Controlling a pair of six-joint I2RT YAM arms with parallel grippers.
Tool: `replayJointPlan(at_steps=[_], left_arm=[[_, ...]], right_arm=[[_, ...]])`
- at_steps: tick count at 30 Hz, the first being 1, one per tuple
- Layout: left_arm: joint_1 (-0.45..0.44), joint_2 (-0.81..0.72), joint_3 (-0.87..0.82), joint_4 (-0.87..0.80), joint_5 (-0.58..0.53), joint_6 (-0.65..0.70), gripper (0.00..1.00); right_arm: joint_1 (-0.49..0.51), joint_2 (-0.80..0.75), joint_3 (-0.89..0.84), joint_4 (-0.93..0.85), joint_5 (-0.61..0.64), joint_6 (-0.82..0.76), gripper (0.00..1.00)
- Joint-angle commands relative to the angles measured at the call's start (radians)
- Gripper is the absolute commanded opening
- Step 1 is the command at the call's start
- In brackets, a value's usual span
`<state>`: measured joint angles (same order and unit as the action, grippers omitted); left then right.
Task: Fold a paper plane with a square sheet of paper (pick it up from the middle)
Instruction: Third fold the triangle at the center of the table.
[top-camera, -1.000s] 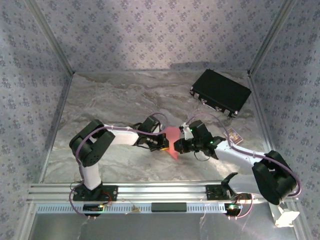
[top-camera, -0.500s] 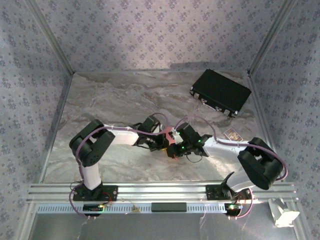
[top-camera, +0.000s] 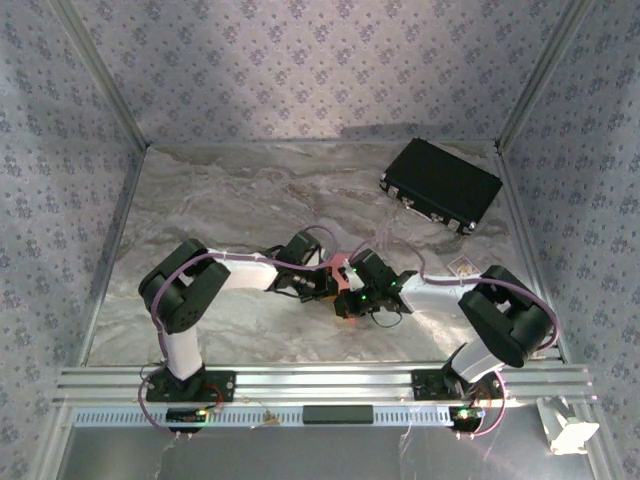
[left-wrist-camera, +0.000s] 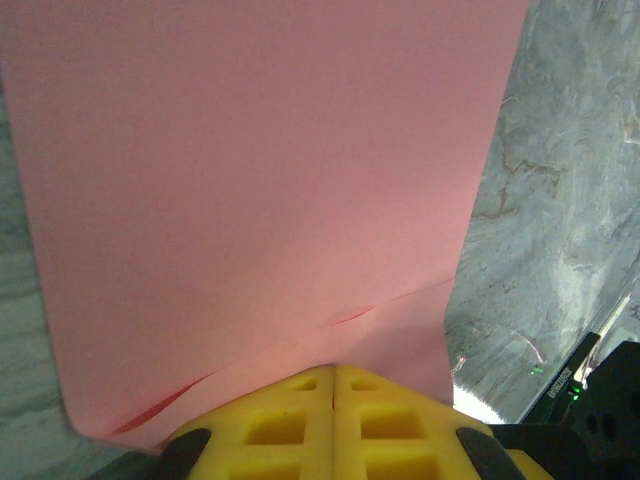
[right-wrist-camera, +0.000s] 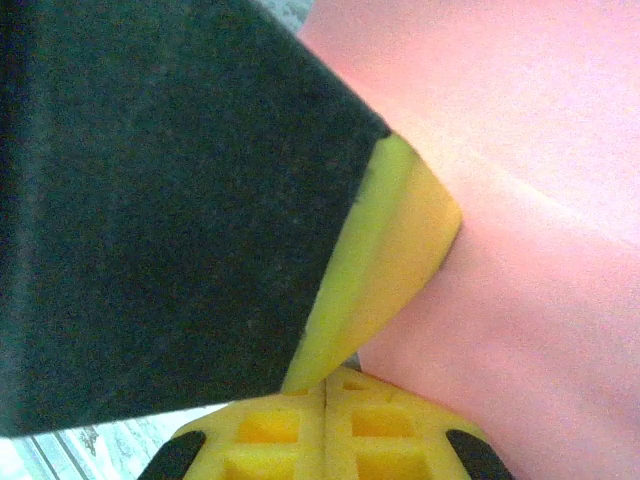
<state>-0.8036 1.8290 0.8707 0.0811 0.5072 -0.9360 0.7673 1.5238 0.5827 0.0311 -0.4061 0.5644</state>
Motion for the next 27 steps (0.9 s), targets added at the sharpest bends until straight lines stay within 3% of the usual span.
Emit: replayJointPlan(at_steps=[1,27], left_arm=[[-0.002,0.039,-0.004,-0.081,-0.054,0.02,0.0],[0.0,0.053,-0.006,-0.087,-0.063,0.024,0.0]], right_arm=[[-0.006,-0.02,-0.041,-0.01,-0.003,0.029,0.0],[-0.028,-0.249,-0.253,0.009,-0.033,0.127,0.06]])
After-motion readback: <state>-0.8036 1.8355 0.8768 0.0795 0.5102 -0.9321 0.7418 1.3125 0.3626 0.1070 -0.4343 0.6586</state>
